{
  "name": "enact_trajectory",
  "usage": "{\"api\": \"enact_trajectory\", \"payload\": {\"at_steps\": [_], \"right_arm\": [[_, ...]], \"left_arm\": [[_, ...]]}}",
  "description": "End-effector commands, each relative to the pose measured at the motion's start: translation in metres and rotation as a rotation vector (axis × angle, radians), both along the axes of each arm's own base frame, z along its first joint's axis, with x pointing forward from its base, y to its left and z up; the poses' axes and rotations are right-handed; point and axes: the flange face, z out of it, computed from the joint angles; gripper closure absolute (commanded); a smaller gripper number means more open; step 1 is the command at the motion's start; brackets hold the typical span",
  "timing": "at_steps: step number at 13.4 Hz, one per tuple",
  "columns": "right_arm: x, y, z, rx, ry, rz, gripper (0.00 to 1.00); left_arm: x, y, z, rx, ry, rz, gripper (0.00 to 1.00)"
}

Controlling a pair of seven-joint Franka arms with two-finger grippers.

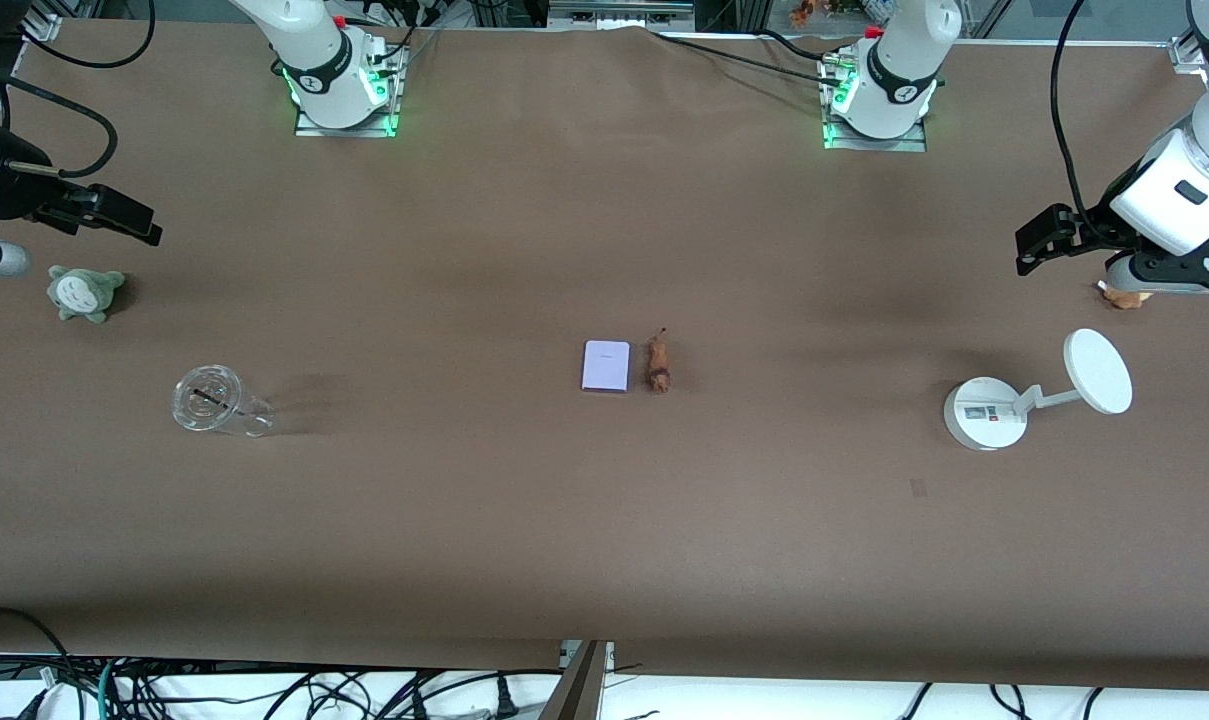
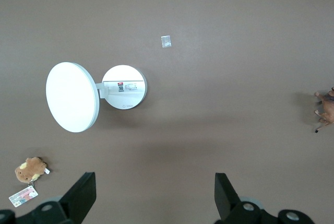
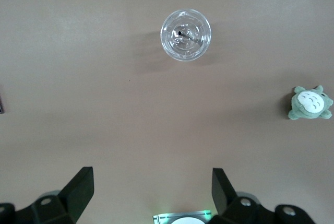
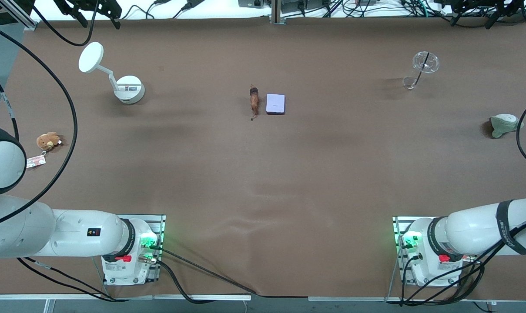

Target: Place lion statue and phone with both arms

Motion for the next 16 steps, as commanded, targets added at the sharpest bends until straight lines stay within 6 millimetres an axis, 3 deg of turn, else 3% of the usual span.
{"api": "enact_trajectory", "payload": {"at_steps": [1,9,12,16], "right_arm": [[0.003,-0.003,0.005,-0.011,-0.001,-0.002,0.00],[0.004,-0.003,0.003,-0.011,0.001,-0.002,0.00],[0.004,-0.004,0.003,-0.011,0.001,-0.004,0.00],[0.009,-0.003,-0.001,-0.012,-0.004,-0.004,0.00]], "left_arm": [[-0.002,-0.001,-0.004,0.022,0.013,-0.023,0.00],[-0.014,-0.054,-0.014,0.031,0.089,-0.006,0.00],[-0.014,-0.086,-0.024,0.038,0.097,0.038,0.00],[0.004,-0.153,-0.085,0.009,0.156,-0.075,0.00]]}}
